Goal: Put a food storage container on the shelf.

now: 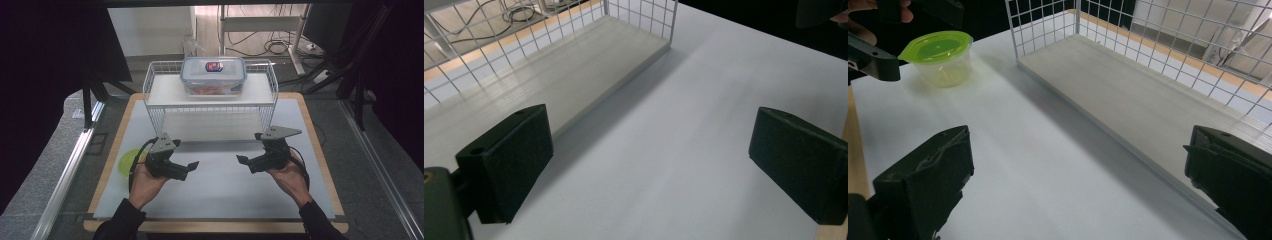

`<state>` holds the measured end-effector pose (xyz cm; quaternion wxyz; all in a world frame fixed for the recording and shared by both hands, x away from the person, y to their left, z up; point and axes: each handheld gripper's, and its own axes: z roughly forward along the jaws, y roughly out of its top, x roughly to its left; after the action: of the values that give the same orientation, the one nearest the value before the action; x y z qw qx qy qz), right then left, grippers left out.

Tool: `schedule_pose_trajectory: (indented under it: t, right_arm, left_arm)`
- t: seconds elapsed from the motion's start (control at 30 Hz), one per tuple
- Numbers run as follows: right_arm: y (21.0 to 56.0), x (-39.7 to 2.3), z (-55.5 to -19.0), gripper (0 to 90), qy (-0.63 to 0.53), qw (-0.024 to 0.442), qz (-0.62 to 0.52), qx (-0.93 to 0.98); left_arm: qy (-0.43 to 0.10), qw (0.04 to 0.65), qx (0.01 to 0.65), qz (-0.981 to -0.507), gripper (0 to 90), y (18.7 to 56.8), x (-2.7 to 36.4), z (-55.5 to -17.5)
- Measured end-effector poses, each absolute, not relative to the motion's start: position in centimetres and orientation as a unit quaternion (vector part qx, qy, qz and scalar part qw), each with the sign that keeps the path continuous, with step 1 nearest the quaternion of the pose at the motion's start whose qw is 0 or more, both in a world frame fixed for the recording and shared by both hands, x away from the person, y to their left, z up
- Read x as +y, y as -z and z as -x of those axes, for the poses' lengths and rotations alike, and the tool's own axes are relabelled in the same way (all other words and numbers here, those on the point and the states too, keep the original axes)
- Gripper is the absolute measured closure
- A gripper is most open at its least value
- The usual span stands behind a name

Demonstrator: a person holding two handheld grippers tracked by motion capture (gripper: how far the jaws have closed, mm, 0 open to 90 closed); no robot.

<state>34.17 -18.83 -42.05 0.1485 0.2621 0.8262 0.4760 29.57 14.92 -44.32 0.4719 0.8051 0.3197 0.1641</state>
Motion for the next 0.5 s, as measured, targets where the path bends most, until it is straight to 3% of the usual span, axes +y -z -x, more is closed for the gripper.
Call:
schedule_pose_trajectory:
  t: [0.5]
  right_arm:
    - [44.1,-20.2,-31.6,0.0,-0.471,0.15,-0.259,0.83]
  left_arm:
    - [-0.151,0.498,0.327,-0.789,1.8,48.1,16.0,-26.7]
